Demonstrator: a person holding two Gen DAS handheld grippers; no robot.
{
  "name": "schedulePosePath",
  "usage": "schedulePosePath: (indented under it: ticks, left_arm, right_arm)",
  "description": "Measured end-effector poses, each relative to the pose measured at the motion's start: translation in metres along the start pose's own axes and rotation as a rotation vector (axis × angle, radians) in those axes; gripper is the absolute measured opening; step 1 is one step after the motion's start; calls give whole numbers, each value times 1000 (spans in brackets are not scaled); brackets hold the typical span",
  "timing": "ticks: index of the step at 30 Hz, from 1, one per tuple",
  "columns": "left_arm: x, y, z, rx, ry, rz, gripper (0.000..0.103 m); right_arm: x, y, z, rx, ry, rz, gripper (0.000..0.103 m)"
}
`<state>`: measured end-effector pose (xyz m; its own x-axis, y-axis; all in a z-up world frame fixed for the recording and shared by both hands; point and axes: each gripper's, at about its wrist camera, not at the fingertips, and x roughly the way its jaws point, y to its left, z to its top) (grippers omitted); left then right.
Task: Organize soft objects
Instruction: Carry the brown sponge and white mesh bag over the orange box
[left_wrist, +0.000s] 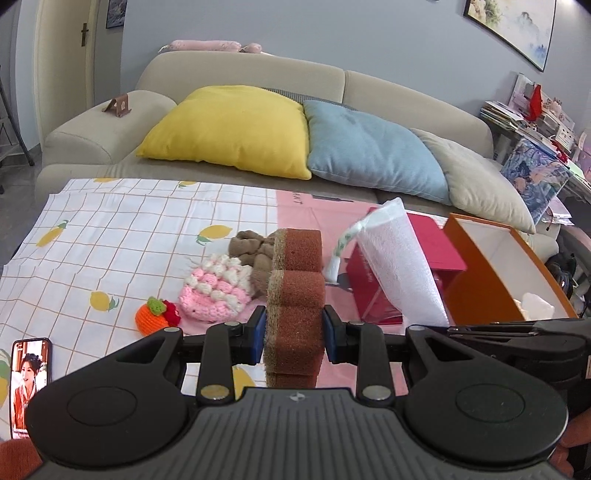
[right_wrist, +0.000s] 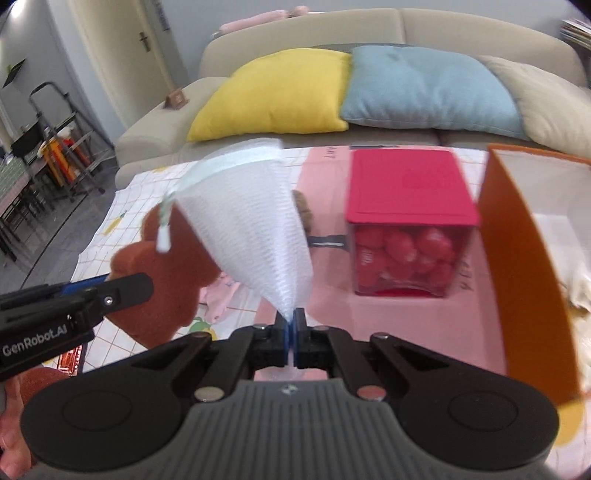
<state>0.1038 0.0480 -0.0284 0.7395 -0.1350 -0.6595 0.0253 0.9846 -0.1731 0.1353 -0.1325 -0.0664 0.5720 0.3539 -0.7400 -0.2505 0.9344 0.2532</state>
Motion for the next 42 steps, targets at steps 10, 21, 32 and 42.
schedulePosePath:
  ticks: [10,21,32,42]
  left_arm:
    - [-27,-59,1,131,-49,-48,35]
    - [-21,-111,7,214,-35,-87,35]
    - [0,-190,40,327,-82,-232,35]
    - [74,-267,69,372,-4,-288,35]
  right_arm:
    - [-59,-47,-16,87,-73,-49,0]
    - [-113,-116,-37,241,-139,-128,0]
    - [-137,-190,-23,360,-213,-216,0]
    - [-103,-256,27,283,-135,-347,0]
